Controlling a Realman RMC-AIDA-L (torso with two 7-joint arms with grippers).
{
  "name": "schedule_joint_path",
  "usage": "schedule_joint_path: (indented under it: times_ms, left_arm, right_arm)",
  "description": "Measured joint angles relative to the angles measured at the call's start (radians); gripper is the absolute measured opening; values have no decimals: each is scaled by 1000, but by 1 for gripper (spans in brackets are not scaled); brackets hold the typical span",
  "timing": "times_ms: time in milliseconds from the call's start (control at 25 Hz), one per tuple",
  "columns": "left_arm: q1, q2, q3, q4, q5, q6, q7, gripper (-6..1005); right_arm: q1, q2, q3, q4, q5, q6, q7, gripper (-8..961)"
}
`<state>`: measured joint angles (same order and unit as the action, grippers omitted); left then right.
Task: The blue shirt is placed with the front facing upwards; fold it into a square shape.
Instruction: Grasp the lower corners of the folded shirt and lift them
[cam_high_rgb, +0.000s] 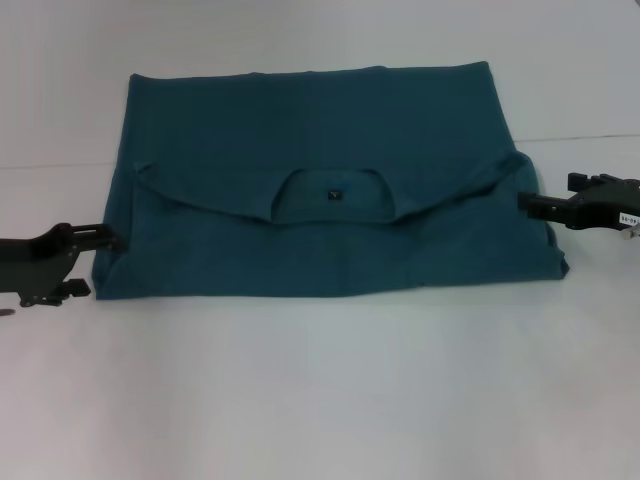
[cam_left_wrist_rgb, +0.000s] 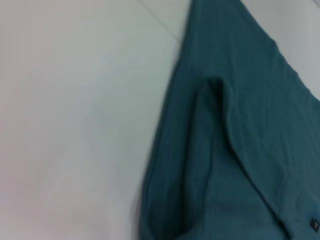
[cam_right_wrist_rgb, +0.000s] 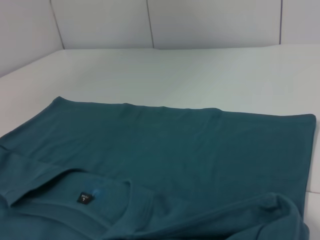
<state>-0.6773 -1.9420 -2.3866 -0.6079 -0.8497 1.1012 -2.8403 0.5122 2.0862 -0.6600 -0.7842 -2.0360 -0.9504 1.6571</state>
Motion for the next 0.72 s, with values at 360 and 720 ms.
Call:
schedule_joint_path:
  times_ms: [360,720]
  left_arm:
    - [-46,10,4,72,50,-26,-38,876]
    - [-50,5,1,106,52,-75,-65,876]
  right_arm:
    - [3,0,0,23,11,8,-24,914]
    - [3,0,0,44,15,11,-42,914]
